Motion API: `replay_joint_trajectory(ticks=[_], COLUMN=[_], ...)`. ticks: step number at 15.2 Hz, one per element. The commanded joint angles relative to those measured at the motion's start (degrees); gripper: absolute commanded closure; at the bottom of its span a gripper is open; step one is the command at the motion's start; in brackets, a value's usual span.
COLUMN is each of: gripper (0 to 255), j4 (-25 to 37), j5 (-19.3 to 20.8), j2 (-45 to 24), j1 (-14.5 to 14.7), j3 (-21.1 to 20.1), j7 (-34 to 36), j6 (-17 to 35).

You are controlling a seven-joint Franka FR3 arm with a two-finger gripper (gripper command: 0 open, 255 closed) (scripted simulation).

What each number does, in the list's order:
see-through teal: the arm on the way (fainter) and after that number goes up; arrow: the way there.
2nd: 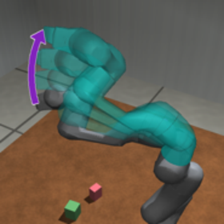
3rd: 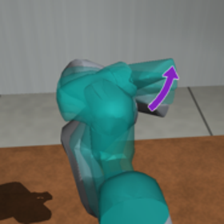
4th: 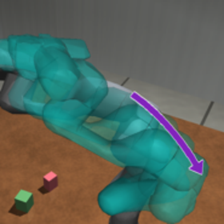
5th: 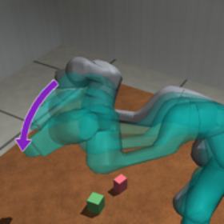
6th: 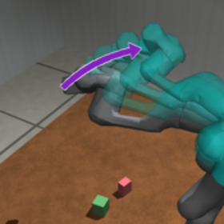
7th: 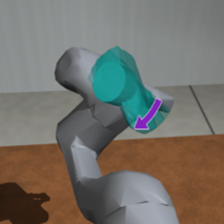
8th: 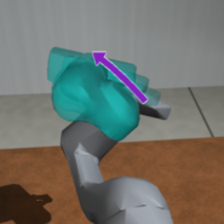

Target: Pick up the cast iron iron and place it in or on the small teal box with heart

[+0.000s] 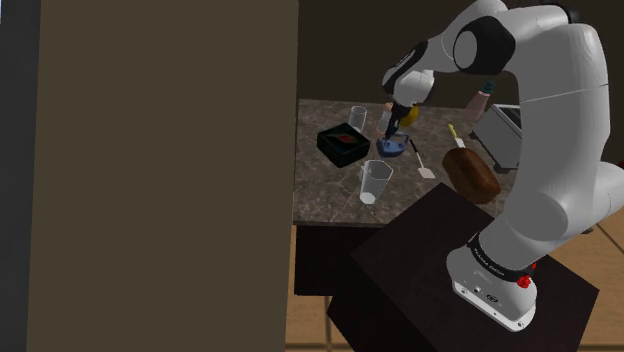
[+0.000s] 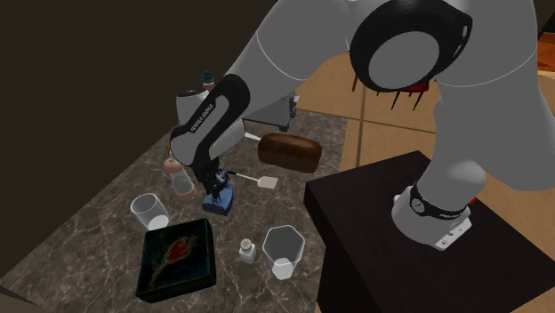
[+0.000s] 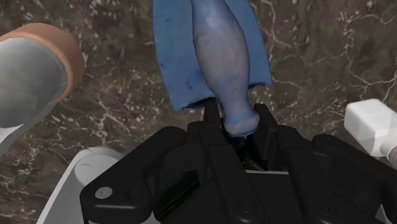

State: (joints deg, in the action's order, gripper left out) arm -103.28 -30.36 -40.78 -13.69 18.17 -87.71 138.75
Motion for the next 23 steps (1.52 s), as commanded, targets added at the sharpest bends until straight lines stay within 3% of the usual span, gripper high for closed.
replay_joint_trajectory(ticks=[1, 23], gripper=[255, 255], j4=[-0.3, -0.6], j5=[0.5, 7.0], j2=[1.1, 12.8], j1=[0.3, 3.4], j3=[0.5, 5.0], j7=[0.4, 5.6], j6=[-0.8, -11.4])
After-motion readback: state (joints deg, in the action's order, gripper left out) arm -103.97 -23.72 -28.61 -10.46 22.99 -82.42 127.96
